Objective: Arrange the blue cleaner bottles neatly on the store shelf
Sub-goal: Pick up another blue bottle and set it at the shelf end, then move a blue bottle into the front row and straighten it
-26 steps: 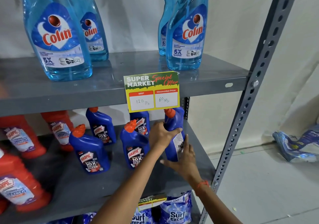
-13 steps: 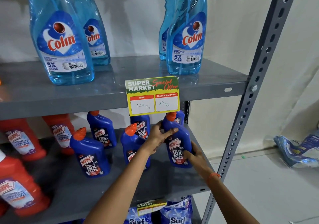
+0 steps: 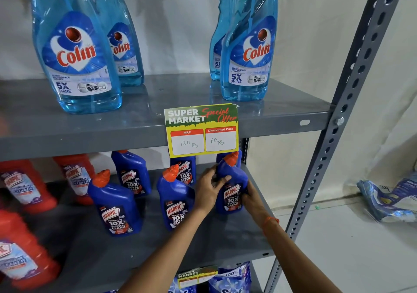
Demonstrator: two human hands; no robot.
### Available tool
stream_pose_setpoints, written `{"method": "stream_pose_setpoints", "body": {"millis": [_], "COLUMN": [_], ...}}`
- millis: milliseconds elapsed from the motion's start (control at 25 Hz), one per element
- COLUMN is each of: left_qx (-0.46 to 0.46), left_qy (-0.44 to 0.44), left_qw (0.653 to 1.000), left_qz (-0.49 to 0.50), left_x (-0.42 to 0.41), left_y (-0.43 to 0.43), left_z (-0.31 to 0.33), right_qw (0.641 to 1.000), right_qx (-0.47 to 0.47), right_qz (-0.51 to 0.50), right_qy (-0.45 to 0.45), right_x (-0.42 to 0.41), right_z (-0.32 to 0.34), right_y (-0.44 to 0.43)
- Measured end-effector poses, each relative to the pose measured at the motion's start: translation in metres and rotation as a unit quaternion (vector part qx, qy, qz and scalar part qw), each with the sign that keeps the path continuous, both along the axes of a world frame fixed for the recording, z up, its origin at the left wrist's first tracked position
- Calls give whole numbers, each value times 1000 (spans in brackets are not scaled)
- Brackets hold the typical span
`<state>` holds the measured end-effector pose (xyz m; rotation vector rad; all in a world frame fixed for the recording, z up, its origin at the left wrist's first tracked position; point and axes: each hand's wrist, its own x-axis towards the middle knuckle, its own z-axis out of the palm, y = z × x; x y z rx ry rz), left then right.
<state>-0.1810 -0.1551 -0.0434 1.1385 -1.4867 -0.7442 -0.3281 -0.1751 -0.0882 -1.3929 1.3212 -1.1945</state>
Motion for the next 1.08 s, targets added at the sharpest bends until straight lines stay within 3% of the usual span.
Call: {"method": "stream_pose_setpoints", "body": {"millis": [280,400,560,1080], "left_qx": [83,76,70,60], "left_qy": [-7,-38,-69,-77], "left_qw": [996,996,995,994], "left_qz": [22,12,14,41], "left_x": [-1,-3,-15,-48], "left_y": [7,8,26,92], "left_z": [-32,-34,-37,-37], "right_qw": [996,997,993,994], "right_qx": [17,13,31,11], "right_qz": [-70,-70,-85,-105], "right_qy": [48,30,71,-28], "right_x": [5,0,-12,-34], "right_z": [9,6,0,-5], "right_y": [16,28,53,116]}}
